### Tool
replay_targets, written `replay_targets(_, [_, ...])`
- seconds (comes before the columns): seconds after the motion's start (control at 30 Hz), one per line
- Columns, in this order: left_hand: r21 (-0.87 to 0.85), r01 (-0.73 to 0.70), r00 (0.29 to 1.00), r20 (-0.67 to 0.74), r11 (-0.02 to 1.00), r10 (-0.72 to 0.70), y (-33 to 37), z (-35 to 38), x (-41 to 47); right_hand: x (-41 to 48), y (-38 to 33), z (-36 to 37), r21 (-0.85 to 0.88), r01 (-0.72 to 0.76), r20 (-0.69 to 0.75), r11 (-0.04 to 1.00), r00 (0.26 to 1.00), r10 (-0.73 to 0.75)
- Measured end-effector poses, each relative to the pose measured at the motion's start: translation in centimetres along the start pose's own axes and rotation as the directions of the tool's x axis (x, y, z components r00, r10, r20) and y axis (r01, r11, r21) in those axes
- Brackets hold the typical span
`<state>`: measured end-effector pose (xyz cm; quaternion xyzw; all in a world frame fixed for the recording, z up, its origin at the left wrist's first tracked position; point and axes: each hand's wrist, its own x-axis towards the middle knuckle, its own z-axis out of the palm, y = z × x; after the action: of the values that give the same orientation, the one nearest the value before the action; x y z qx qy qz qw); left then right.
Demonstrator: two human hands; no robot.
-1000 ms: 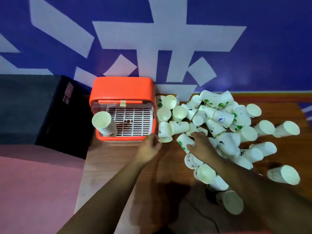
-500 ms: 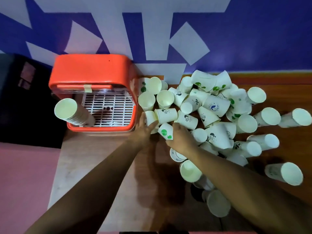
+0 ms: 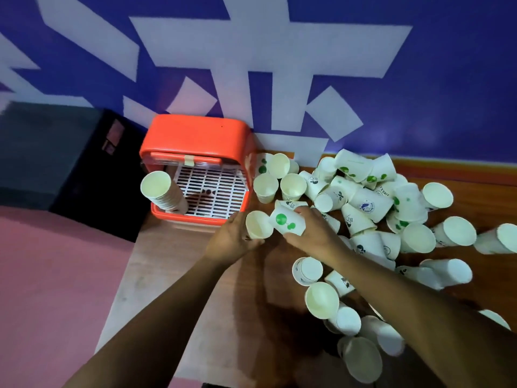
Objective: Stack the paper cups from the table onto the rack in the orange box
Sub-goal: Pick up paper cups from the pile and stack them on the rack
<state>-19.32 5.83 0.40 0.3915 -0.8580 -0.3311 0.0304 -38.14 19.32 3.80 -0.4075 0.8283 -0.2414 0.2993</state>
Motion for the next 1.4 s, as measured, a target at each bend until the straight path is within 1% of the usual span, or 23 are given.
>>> replay_targets(0.07, [-0.125, 0.037, 0.998, -0.055, 0.991, -0.044, -0.3, -1.7, -1.5, -0.3, -1.6, -0.6, 0.071, 0.019, -0.007, 0.997, 1.0, -0.018])
replay_targets(0.13, [-0.289, 0.088, 0.99, -0.078, 0.953, -0.115, -0.6, -3.5, -3.2, -0.4, -3.5, -1.0, 0.13, 0.02, 0.003, 0.991, 1.0, -0.021])
replay_targets(0.2, [-0.422, 0.088, 0.977, -0.142, 0.902, -0.162, -1.2, -5.5, -5.0, -0.5, -5.6, -1.3, 0.153, 0.032, 0.026, 0.988, 0.999, -0.037])
replay_targets(0.27, [-0.503, 0.05, 0.956, -0.225, 0.863, -0.187, -1.8, -7.5, -6.6, -0.6, -7.7, -1.1, 0.183, 0.047, 0.061, 0.982, 0.996, -0.059])
replay_targets(0.33, [-0.557, 0.022, 0.922, -0.309, 0.83, -0.232, -2.7, -9.8, -8.0, -0.5, -9.9, -0.4, 0.187, 0.067, 0.081, 0.98, 0.993, -0.084])
replay_targets(0.43, [-0.607, -0.003, 0.861, -0.405, 0.795, -0.306, -4.9, -13.3, -8.9, -0.4, -12.9, 1.1, 0.177, 0.09, 0.068, 0.98, 0.992, -0.103])
replay_targets(0.53, [-0.599, -0.025, 0.803, -0.489, 0.8, -0.341, -7.4, -16.6, -8.0, -0.1, -15.1, 2.7, 0.162, 0.068, 0.065, 0.984, 0.995, -0.08])
replay_targets(0.63, [-0.593, -0.048, 0.786, -0.519, 0.804, -0.336, -9.3, -18.7, -5.9, 0.4, -16.4, 4.4, 0.138, 0.044, 0.065, 0.989, 0.996, -0.053])
replay_targets(0.77, [-0.531, -0.062, 0.84, -0.485, 0.845, -0.243, -11.3, -19.9, -2.9, 1.7, -17.7, 6.4, 0.12, 0.003, 0.064, 0.993, 0.998, -0.011])
replay_targets(0.9, [-0.489, -0.148, 0.892, -0.442, 0.859, -0.098, -12.5, -20.2, -0.8, 2.6, -18.6, 8.2, 0.118, -0.034, -0.021, 0.992, 0.999, 0.037])
replay_targets(1.0, [-0.469, -0.195, 0.912, -0.409, 0.861, -0.017, -13.2, -20.1, 0.0, 3.1, -18.5, 9.3, 0.138, -0.077, -0.024, 0.987, 0.996, 0.081])
replay_targets(1.13, [-0.452, -0.194, 0.937, -0.348, 0.871, 0.029, -15.0, -19.5, 0.4, 3.9, -18.8, 10.2, 0.149, -0.124, -0.05, 0.981, 0.99, 0.133])
replay_targets(1.23, [-0.344, -0.164, 0.953, -0.296, 0.924, 0.06, -16.2, -18.6, 0.9, 4.5, -18.9, 10.5, 0.147, -0.136, -0.105, 0.98, 0.983, 0.152])
replay_targets(1.27, [-0.323, -0.135, 0.961, -0.273, 0.937, 0.044, -16.4, -18.3, 1.0, 4.7, -18.7, 10.5, 0.14, -0.13, -0.127, 0.982, 0.981, 0.148])
replay_targets(1.33, [-0.35, -0.091, 0.976, -0.216, 0.932, 0.015, -16.7, -17.7, 1.3, 5.1, -18.2, 10.5, 0.104, -0.095, -0.162, 0.99, 0.981, 0.111])
replay_targets(1.4, [-0.378, -0.098, 0.984, -0.173, 0.921, 0.034, -17.0, -17.1, 1.7, 5.4, -17.8, 10.7, 0.057, -0.059, -0.18, 0.997, 0.981, 0.069])
